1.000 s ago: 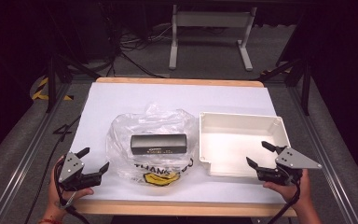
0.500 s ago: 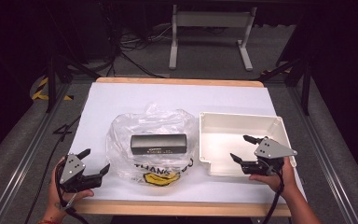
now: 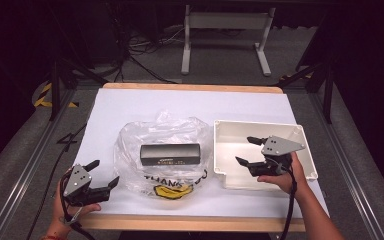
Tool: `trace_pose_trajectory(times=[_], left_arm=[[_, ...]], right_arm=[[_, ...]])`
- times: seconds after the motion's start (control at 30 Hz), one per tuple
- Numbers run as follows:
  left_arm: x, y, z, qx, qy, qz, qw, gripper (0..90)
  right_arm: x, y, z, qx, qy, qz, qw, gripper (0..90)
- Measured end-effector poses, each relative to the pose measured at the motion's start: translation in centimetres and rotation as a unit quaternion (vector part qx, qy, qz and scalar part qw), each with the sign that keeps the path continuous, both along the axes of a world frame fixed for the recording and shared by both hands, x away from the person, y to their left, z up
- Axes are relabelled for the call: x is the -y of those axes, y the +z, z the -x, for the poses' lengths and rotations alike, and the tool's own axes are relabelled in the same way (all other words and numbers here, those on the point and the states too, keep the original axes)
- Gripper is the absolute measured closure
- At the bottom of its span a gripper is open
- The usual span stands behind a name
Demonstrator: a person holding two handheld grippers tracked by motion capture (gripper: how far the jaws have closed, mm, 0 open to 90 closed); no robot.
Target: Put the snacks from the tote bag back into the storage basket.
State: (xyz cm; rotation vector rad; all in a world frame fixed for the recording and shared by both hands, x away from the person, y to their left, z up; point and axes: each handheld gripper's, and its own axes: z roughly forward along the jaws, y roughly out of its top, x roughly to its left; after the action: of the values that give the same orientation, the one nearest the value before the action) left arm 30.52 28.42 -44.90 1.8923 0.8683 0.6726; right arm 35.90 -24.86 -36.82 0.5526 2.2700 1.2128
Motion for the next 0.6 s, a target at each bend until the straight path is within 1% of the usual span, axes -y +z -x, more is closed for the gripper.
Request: trace_pose_trajectory(times=[0.07, 0.1, 0.13, 0.23, 0.3, 0.4, 0.43, 0.5, 0.53, 0.57, 0.6], left_arm=[[0.0, 0.0, 0.0, 0.000, 0.002, 0.002, 1.0000, 15.0], [0.0, 0.0, 0.0, 0.000, 0.002, 0.003, 1.0000, 15.0], [0.0, 0.0, 0.0, 0.000, 0.003, 0.004, 1.0000, 15.0], [0.0, 0.0, 0.0, -0.002, 0.001, 0.005, 1.0000, 15.0], [0.1, 0.0, 0.0, -0.003, -0.001, 0.004, 1.0000, 15.0], [0.1, 0.0, 0.0, -0.004, -0.001, 0.004, 1.0000, 15.0], [0.1, -0.1, -0.1, -0.004, -0.001, 0.003, 1.0000, 15.0], [0.2, -0.1, -0.1, -0.004, -0.002, 0.001, 1.0000, 15.0], [0.2, -0.1, -0.1, -0.005, -0.005, -0.001, 1.0000, 15.0], [0.3, -0.1, -0.1, -0.005, -0.004, -0.001, 1.0000, 15.0], [0.3, -0.1, -0.1, -0.005, -0.004, -0.001, 1.0000, 15.0]], right_arm=[[-0.5, 0.1, -0.4, -0.003, 0.007, 0.002, 1.0000, 27.5], [-0.8, 0.2, -0.7, -0.008, 0.019, -0.002, 0.9998, 28.1], [-1.1, 0.3, -1.0, -0.008, 0.023, -0.001, 0.9997, 28.4], [-1.8, 0.7, -1.6, -0.018, 0.039, -0.002, 0.9991, 28.3], [-2.4, 0.8, -2.0, -0.022, 0.042, 0.004, 0.9988, 28.4], [-3.1, 0.9, -2.6, -0.026, 0.051, 0.004, 0.9983, 28.5], [-3.3, 0.9, -2.8, -0.024, 0.053, 0.007, 0.9983, 28.8], [-3.7, 0.9, -3.2, -0.031, 0.060, 0.003, 0.9977, 29.1], [-4.0, 0.9, -3.4, -0.030, 0.062, 0.005, 0.9976, 29.2], [-4.1, 0.9, -3.5, -0.031, 0.065, 0.006, 0.9974, 29.6], [-4.3, 0.9, -3.7, -0.034, 0.071, 0.005, 0.9969, 31.9]])
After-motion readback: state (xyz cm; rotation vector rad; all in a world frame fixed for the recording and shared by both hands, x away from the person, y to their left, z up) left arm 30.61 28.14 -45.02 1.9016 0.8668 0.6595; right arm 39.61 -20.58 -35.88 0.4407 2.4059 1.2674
